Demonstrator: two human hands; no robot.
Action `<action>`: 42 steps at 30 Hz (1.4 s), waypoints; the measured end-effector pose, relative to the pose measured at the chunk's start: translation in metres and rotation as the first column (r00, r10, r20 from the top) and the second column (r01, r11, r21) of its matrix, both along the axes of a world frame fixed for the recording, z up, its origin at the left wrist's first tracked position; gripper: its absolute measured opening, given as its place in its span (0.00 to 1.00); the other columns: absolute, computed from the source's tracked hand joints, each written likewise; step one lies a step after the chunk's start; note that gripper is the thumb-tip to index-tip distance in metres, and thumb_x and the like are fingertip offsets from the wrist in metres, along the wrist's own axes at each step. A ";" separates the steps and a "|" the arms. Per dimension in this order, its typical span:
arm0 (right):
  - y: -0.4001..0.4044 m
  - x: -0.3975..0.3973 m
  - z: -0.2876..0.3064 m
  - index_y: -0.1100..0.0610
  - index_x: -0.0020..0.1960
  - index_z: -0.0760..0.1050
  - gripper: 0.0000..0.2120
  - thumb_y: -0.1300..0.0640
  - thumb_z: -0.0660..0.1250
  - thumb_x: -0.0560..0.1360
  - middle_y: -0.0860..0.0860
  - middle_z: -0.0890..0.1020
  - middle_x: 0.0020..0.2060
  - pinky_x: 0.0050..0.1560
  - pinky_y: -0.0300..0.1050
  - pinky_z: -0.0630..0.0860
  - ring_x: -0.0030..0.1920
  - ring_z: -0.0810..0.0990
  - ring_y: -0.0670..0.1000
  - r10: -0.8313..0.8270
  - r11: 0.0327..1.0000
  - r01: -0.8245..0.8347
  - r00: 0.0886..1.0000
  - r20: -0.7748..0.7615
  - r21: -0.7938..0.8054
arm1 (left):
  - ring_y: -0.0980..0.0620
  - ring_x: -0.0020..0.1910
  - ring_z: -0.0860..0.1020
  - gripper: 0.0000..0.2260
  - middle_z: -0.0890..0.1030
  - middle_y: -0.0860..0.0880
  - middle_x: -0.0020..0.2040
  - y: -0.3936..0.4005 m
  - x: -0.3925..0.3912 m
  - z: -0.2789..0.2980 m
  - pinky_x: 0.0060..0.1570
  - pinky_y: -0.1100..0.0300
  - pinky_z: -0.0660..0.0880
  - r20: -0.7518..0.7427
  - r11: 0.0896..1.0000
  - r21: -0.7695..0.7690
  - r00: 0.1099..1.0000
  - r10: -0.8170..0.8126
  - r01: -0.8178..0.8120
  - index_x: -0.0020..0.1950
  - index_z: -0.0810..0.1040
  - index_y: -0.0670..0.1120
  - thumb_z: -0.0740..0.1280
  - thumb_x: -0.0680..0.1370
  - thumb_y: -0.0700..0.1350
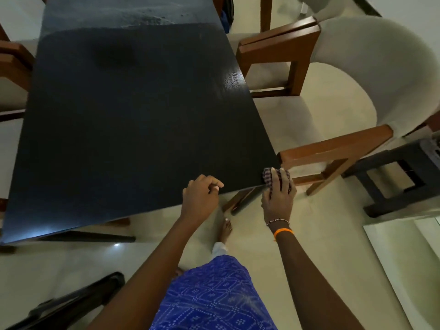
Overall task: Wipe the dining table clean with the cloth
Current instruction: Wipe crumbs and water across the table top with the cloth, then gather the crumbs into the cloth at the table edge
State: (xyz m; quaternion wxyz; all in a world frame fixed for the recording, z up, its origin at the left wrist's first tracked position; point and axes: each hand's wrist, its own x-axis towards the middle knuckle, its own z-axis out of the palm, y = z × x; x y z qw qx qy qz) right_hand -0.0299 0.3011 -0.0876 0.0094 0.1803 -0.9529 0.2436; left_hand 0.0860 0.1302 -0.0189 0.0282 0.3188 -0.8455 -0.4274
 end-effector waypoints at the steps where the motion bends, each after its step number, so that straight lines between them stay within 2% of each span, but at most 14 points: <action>1: 0.004 0.006 -0.001 0.55 0.72 0.63 0.27 0.63 0.61 0.74 0.56 0.63 0.73 0.63 0.58 0.68 0.67 0.64 0.61 -0.004 0.999 0.004 1.000 -0.002 -0.044 | 0.53 0.50 0.74 0.10 0.76 0.55 0.49 0.001 0.005 0.001 0.57 0.54 0.67 0.002 1.000 0.025 1.000 0.001 -0.001 0.44 0.76 0.58 0.61 0.77 0.42; 5: 0.015 0.013 0.003 0.62 0.70 0.65 0.25 0.61 0.56 0.73 0.60 0.68 0.67 0.62 0.44 0.65 0.61 0.70 0.59 -0.069 0.944 0.113 0.986 0.149 -0.311 | 0.51 0.55 0.75 0.09 0.78 0.53 0.53 0.000 0.023 0.000 0.62 0.46 0.69 0.068 0.986 0.167 0.998 0.017 -0.028 0.45 0.77 0.56 0.61 0.77 0.43; 9: 0.011 0.001 0.012 0.63 0.70 0.63 0.21 0.66 0.56 0.77 0.63 0.69 0.65 0.69 0.54 0.65 0.65 0.68 0.62 -0.290 0.756 0.450 0.881 0.373 -0.475 | 0.50 0.55 0.76 0.08 0.78 0.50 0.53 -0.001 0.030 -0.002 0.60 0.48 0.72 0.121 0.969 0.239 0.992 0.030 -0.058 0.48 0.78 0.52 0.61 0.77 0.43; 11: 0.003 -0.008 0.017 0.62 0.71 0.62 0.22 0.66 0.55 0.77 0.62 0.68 0.67 0.70 0.54 0.64 0.67 0.67 0.61 -0.388 0.640 0.589 0.802 0.453 -0.494 | 0.50 0.55 0.75 0.07 0.78 0.50 0.53 0.000 0.029 -0.001 0.59 0.50 0.73 0.124 0.962 0.265 0.991 0.040 -0.072 0.48 0.78 0.52 0.60 0.77 0.44; 14: -0.016 -0.014 0.021 0.66 0.69 0.63 0.21 0.68 0.56 0.76 0.62 0.68 0.65 0.66 0.46 0.65 0.65 0.68 0.61 -0.437 0.528 0.654 0.757 0.487 -0.542 | 0.52 0.54 0.75 0.08 0.77 0.50 0.53 0.002 0.029 -0.004 0.57 0.52 0.73 0.128 0.961 0.268 0.991 0.038 -0.071 0.50 0.78 0.52 0.60 0.78 0.44; 18: -0.051 0.000 0.016 0.71 0.65 0.60 0.18 0.68 0.56 0.76 0.68 0.64 0.63 0.65 0.58 0.69 0.61 0.68 0.67 -0.434 0.449 0.713 0.701 0.566 -0.538 | 0.50 0.54 0.75 0.07 0.78 0.49 0.54 0.002 0.042 -0.013 0.58 0.51 0.72 0.121 0.955 0.258 0.986 0.115 -0.143 0.51 0.79 0.50 0.62 0.78 0.44; 22: -0.079 0.025 0.012 0.72 0.64 0.59 0.18 0.68 0.56 0.76 0.69 0.62 0.63 0.65 0.61 0.67 0.61 0.67 0.68 -0.422 0.482 0.701 0.711 0.562 -0.525 | 0.50 0.55 0.75 0.08 0.79 0.49 0.53 -0.003 0.069 -0.023 0.59 0.52 0.72 0.121 0.941 0.235 0.968 0.222 -0.245 0.51 0.80 0.47 0.62 0.77 0.40; 26: -0.098 0.061 0.010 0.76 0.60 0.61 0.15 0.71 0.57 0.75 0.71 0.63 0.60 0.66 0.55 0.64 0.60 0.65 0.68 -0.389 0.575 0.629 0.773 0.502 -0.523 | 0.52 0.54 0.74 0.08 0.78 0.47 0.56 -0.017 0.103 -0.030 0.53 0.57 0.69 0.141 0.854 0.322 0.913 0.383 -0.408 0.53 0.77 0.48 0.60 0.79 0.40; 30: -0.123 0.107 0.014 0.77 0.57 0.62 0.13 0.72 0.57 0.74 0.70 0.65 0.57 0.63 0.49 0.61 0.57 0.65 0.67 -0.301 0.701 0.515 0.840 0.451 -0.493 | 0.48 0.58 0.71 0.15 0.72 0.45 0.63 -0.038 0.139 -0.036 0.58 0.52 0.70 0.220 0.621 0.462 0.760 0.611 -0.633 0.66 0.68 0.47 0.61 0.78 0.43; 33: -0.150 0.151 0.016 0.77 0.58 0.62 0.14 0.72 0.57 0.75 0.70 0.65 0.57 0.57 0.33 0.59 0.53 0.66 0.60 -0.218 0.763 0.422 0.881 0.421 -0.489 | 0.43 0.64 0.70 0.22 0.69 0.43 0.67 -0.057 0.167 -0.040 0.64 0.47 0.68 0.258 0.462 0.534 0.656 0.709 -0.709 0.70 0.63 0.47 0.63 0.77 0.43; 34: -0.160 0.165 0.017 0.77 0.59 0.61 0.14 0.71 0.57 0.76 0.70 0.65 0.57 0.58 0.34 0.60 0.53 0.66 0.60 -0.179 0.776 0.398 0.883 0.435 -0.489 | 0.43 0.64 0.70 0.23 0.69 0.43 0.67 -0.064 0.178 -0.041 0.64 0.49 0.68 0.262 0.425 0.550 0.631 0.730 -0.719 0.71 0.62 0.47 0.63 0.77 0.43; 37: -0.192 0.207 0.019 0.75 0.63 0.58 0.17 0.70 0.55 0.77 0.68 0.63 0.60 0.67 0.50 0.65 0.60 0.67 0.63 -0.081 0.813 0.348 0.861 0.502 -0.466 | 0.46 0.63 0.71 0.22 0.70 0.42 0.67 -0.088 0.208 -0.044 0.57 0.56 0.67 0.260 0.367 0.570 0.584 0.769 -0.735 0.70 0.63 0.46 0.63 0.77 0.41; 40: -0.227 0.252 0.023 0.74 0.66 0.55 0.20 0.70 0.55 0.77 0.67 0.61 0.64 0.70 0.48 0.61 0.64 0.65 0.63 -0.039 0.823 0.326 0.850 0.525 -0.466 | 0.50 0.54 0.73 0.15 0.73 0.43 0.62 -0.118 0.245 -0.042 0.49 0.60 0.69 0.233 0.341 0.584 0.554 0.799 -0.737 0.63 0.69 0.47 0.62 0.77 0.38; 42: -0.249 0.277 0.024 0.74 0.66 0.56 0.19 0.70 0.55 0.76 0.67 0.61 0.63 0.69 0.48 0.62 0.63 0.66 0.64 -0.033 0.817 0.321 0.855 0.517 -0.479 | 0.48 0.57 0.73 0.16 0.73 0.43 0.62 -0.139 0.268 -0.040 0.52 0.58 0.69 0.224 0.331 0.573 0.532 0.817 -0.750 0.63 0.70 0.47 0.63 0.76 0.38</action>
